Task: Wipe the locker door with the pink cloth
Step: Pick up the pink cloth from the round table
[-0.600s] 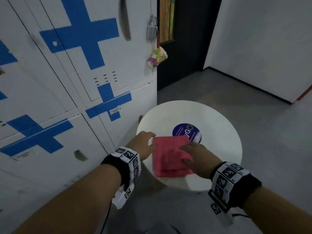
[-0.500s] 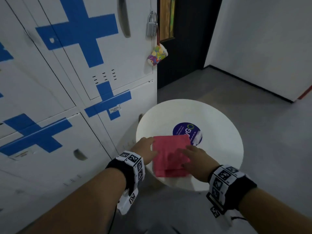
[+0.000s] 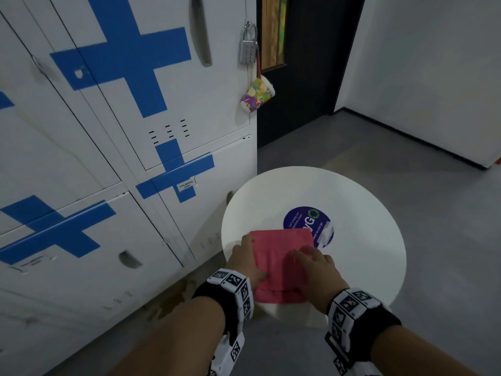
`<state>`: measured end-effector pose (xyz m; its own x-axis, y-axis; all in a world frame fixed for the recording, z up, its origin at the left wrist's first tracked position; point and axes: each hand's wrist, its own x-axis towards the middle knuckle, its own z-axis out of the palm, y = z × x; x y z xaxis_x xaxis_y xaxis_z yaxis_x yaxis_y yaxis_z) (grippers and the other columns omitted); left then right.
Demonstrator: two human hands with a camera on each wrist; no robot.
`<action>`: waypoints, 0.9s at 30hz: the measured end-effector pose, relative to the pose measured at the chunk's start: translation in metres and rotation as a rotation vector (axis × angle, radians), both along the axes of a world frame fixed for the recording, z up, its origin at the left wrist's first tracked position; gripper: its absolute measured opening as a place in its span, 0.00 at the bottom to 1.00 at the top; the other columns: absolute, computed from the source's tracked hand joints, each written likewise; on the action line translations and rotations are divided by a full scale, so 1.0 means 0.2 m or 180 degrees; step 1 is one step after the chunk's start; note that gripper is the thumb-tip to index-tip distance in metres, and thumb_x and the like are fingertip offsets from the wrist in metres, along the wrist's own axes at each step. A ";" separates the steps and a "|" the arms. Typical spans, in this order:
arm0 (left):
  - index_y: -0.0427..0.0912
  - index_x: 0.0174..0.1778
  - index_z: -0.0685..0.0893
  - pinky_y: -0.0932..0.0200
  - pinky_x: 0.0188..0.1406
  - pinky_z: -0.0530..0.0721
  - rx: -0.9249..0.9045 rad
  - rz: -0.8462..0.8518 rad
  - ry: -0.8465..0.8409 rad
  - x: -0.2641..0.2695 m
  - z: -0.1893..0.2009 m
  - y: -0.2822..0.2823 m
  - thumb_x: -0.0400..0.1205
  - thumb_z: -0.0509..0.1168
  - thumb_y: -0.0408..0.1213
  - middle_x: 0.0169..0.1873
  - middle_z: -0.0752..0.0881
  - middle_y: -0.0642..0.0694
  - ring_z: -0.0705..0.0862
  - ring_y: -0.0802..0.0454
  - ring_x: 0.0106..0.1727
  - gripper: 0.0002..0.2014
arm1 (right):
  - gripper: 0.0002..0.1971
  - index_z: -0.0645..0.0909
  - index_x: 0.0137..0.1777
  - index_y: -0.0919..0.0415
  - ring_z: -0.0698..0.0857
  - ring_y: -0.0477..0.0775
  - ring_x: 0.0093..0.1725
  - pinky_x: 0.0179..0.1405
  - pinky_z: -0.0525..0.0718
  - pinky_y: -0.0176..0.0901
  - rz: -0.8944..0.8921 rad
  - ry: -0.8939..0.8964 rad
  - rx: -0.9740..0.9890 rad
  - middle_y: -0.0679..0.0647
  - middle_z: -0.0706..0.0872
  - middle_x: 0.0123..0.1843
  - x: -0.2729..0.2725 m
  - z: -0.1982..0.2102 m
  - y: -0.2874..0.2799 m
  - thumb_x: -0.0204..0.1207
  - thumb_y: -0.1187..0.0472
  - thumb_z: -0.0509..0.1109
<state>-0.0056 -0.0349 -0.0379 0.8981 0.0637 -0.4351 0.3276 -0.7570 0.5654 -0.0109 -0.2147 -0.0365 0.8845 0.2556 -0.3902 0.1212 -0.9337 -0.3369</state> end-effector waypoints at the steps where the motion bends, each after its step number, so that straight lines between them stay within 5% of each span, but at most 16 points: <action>1: 0.46 0.75 0.57 0.58 0.44 0.77 -0.0033 0.0015 -0.0026 0.00 0.00 -0.01 0.73 0.71 0.34 0.59 0.77 0.41 0.81 0.44 0.55 0.38 | 0.32 0.62 0.76 0.46 0.68 0.63 0.67 0.68 0.73 0.53 -0.0004 -0.0020 0.0055 0.51 0.64 0.77 0.00 -0.01 0.00 0.72 0.60 0.68; 8: 0.51 0.70 0.64 0.54 0.48 0.82 -0.0132 -0.0275 -0.0076 -0.03 0.08 0.00 0.77 0.64 0.36 0.55 0.81 0.44 0.83 0.47 0.50 0.26 | 0.31 0.64 0.76 0.51 0.77 0.62 0.63 0.64 0.78 0.51 -0.0134 0.0055 0.0371 0.57 0.68 0.70 -0.02 -0.01 0.04 0.72 0.67 0.64; 13: 0.48 0.59 0.78 0.66 0.44 0.74 -0.0591 -0.0203 -0.0444 -0.06 0.16 0.03 0.78 0.63 0.32 0.46 0.77 0.58 0.77 0.58 0.44 0.14 | 0.13 0.76 0.59 0.52 0.82 0.56 0.51 0.51 0.80 0.45 0.0094 0.0013 0.0561 0.53 0.75 0.60 -0.06 0.04 0.09 0.75 0.56 0.63; 15: 0.49 0.52 0.81 0.64 0.47 0.77 -0.0740 -0.0114 -0.0623 -0.09 0.20 0.06 0.76 0.63 0.31 0.45 0.77 0.59 0.79 0.57 0.47 0.11 | 0.14 0.76 0.56 0.49 0.83 0.53 0.50 0.53 0.82 0.45 0.0284 0.0061 0.0651 0.50 0.78 0.59 -0.07 0.06 0.13 0.71 0.51 0.65; 18: 0.59 0.46 0.78 0.56 0.52 0.84 -0.0962 -0.0072 -0.0726 -0.14 0.26 0.13 0.74 0.62 0.28 0.51 0.79 0.54 0.82 0.53 0.51 0.16 | 0.16 0.75 0.60 0.46 0.82 0.49 0.52 0.57 0.81 0.44 0.0526 0.0123 0.0841 0.48 0.79 0.58 -0.08 0.11 0.20 0.72 0.53 0.66; 22: 0.69 0.47 0.74 0.59 0.60 0.80 -0.1015 0.0050 -0.0995 -0.24 0.38 0.27 0.76 0.58 0.25 0.60 0.75 0.54 0.77 0.56 0.60 0.25 | 0.17 0.72 0.64 0.44 0.82 0.43 0.50 0.51 0.82 0.36 0.0875 -0.0025 0.1155 0.43 0.77 0.55 -0.09 0.22 0.32 0.75 0.51 0.67; 27: 0.58 0.56 0.80 0.63 0.68 0.74 -0.0956 0.0256 -0.1326 -0.36 0.53 0.41 0.80 0.56 0.24 0.59 0.76 0.58 0.76 0.63 0.61 0.21 | 0.14 0.71 0.61 0.42 0.81 0.40 0.52 0.50 0.79 0.31 0.1290 -0.0194 0.1638 0.40 0.76 0.57 -0.09 0.40 0.48 0.77 0.49 0.65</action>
<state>-0.0767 0.0479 0.0672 0.9964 0.0668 -0.0513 0.0788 -0.5230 0.8487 -0.0286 -0.1193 0.0443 0.6956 0.7138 -0.0813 0.4624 -0.5315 -0.7097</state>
